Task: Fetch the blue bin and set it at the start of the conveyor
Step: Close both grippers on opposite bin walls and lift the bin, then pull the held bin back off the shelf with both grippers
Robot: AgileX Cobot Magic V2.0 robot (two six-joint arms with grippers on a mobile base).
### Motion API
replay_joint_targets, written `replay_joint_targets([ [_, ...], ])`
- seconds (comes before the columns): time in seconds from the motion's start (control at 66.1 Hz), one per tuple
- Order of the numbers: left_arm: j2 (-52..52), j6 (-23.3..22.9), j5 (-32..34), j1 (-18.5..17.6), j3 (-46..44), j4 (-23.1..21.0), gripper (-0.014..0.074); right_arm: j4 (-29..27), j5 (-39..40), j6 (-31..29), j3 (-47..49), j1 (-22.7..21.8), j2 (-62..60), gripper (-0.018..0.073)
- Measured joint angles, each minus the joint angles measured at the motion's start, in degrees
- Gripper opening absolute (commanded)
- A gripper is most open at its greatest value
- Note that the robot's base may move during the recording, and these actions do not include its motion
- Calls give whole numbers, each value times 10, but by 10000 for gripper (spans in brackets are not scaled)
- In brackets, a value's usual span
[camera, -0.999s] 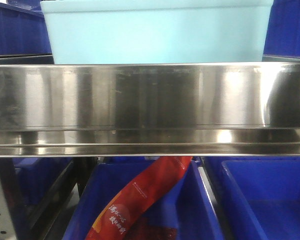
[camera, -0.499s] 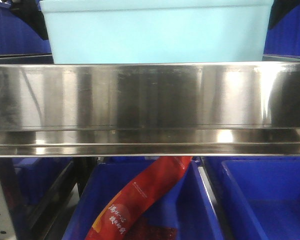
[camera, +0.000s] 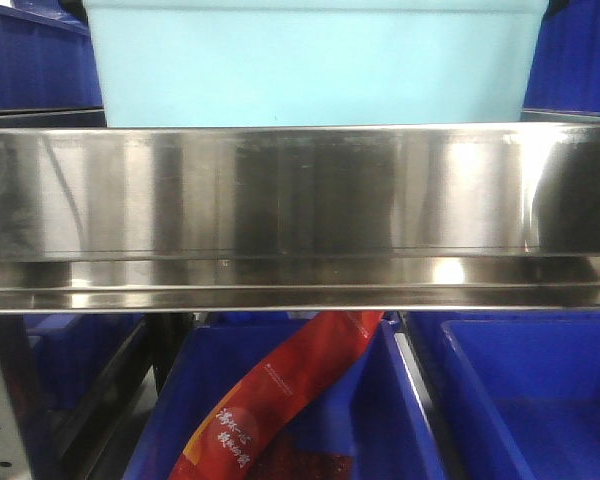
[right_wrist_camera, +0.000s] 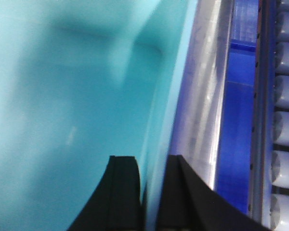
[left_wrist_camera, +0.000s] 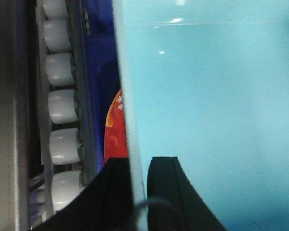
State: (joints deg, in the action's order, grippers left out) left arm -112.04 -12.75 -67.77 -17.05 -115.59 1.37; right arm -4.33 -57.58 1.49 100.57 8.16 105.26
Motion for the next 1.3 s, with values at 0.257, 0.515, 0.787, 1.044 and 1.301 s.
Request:
replay_joint_targets([
  [0.257, 38, -1, -33, -11, -42, 10, -111, -1, -2, 1, 0, 0, -74, -153],
  [0.515, 140, -4, -36, -55, -47, 40, -111, 1, -3, 1, 0, 0, -192, -153],
  [0.787, 188, -7, -38, -81, -47, 48, -111, 1, -12, 1, 1, 0, -257, -153],
  [1.044, 184, -7, -39, -81, -47, 48, -111, 2, -12, 3, 1, 0, -258, -153],
  [1.301, 184, -7, -39, -81, -47, 48, -111, 2, -12, 3, 1, 0, -258, -153],
])
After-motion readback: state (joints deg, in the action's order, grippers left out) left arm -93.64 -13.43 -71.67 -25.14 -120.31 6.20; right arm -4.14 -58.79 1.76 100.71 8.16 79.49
